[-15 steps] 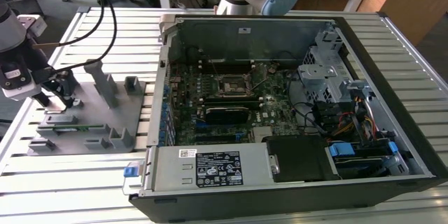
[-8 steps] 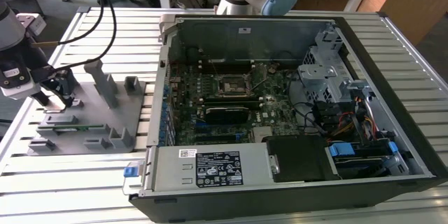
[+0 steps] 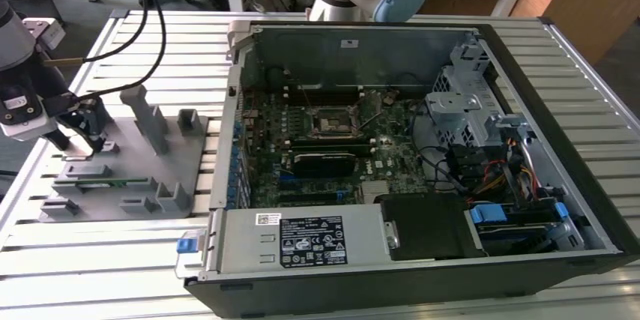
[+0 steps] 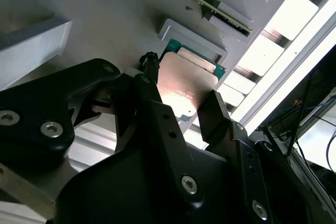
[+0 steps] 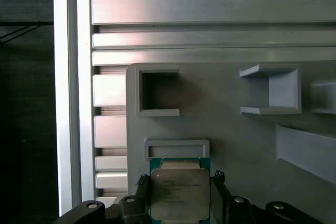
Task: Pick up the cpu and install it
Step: 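Pick up the cpu and move it towards the insertion slot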
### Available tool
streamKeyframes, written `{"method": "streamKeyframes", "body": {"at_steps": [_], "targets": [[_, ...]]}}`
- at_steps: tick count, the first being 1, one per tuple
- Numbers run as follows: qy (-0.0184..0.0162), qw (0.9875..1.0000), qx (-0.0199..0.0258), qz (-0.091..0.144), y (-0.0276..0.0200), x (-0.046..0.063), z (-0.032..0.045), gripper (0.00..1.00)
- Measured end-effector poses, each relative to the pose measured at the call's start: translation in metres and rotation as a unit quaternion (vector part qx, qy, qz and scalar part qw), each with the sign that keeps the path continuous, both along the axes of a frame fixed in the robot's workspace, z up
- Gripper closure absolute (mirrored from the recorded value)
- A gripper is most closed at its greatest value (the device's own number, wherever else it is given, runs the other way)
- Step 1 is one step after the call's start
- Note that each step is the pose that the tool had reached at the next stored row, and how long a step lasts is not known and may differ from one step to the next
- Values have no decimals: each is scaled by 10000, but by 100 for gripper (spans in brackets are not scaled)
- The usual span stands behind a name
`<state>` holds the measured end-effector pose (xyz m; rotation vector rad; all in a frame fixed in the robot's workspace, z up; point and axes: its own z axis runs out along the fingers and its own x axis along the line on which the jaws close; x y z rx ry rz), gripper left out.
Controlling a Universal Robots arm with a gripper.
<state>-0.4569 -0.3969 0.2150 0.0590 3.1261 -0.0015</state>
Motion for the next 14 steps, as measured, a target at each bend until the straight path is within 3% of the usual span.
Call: {"method": "streamKeyframes", "body": {"at_steps": [14], "targets": [[0, 10000, -1, 0, 2, -1, 63, 46]]}}
